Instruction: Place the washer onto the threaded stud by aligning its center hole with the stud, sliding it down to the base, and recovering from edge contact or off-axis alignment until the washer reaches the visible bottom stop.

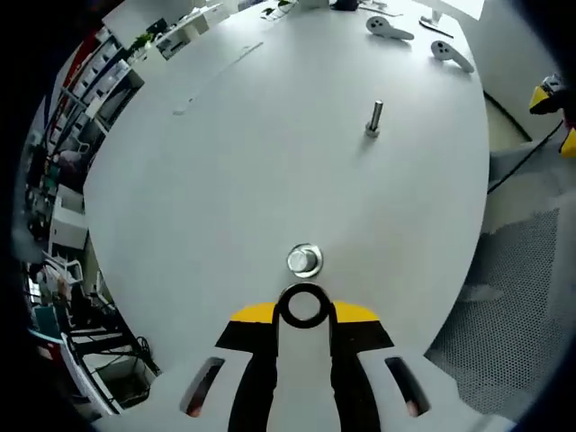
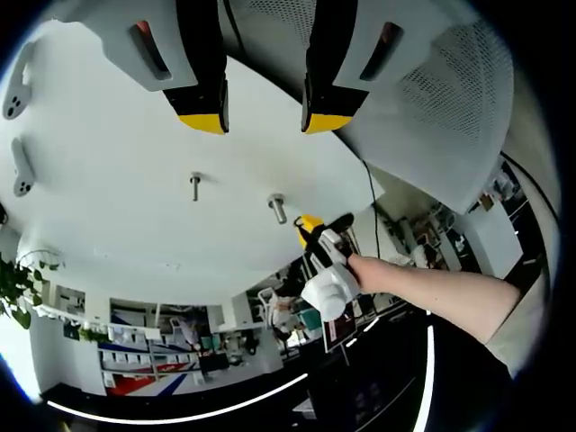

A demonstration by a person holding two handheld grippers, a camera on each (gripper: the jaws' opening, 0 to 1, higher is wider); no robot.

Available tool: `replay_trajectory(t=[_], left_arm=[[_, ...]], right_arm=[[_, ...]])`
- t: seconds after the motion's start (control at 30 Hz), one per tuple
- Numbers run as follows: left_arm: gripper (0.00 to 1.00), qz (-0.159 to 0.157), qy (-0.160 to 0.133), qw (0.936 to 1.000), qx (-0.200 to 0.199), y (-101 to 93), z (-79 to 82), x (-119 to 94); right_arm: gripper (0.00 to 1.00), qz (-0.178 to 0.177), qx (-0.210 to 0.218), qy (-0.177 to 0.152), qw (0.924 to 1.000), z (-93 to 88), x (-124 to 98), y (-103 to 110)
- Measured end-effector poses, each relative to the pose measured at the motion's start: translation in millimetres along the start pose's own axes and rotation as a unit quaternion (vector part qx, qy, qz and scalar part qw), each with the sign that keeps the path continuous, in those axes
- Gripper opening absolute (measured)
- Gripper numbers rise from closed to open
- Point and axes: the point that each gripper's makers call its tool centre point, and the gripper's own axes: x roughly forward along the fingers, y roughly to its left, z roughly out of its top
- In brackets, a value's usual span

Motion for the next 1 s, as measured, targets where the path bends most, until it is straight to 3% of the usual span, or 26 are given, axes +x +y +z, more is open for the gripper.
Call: replay_trajectory(t=[0.1,0.4,1.0], left_arm=[[0.19,-0.002,-0.008,0.9999,0.007,-0.2,11.1,0],[0.19,-0.005,0.007,0.9996,0.028,-0.5,20.8,15],[0.19,-0.009,0.030,0.9978,0.059,0.3,23.2,32]], right_arm=[[0.35,0.002,0.001,-0.001,1.0000,0.2,0,1],[0.35,0.000,0.004,-0.004,1.0000,0.4,0,0],[0.34,-0.002,0.009,-0.009,0.9999,2.0,-1,-2]])
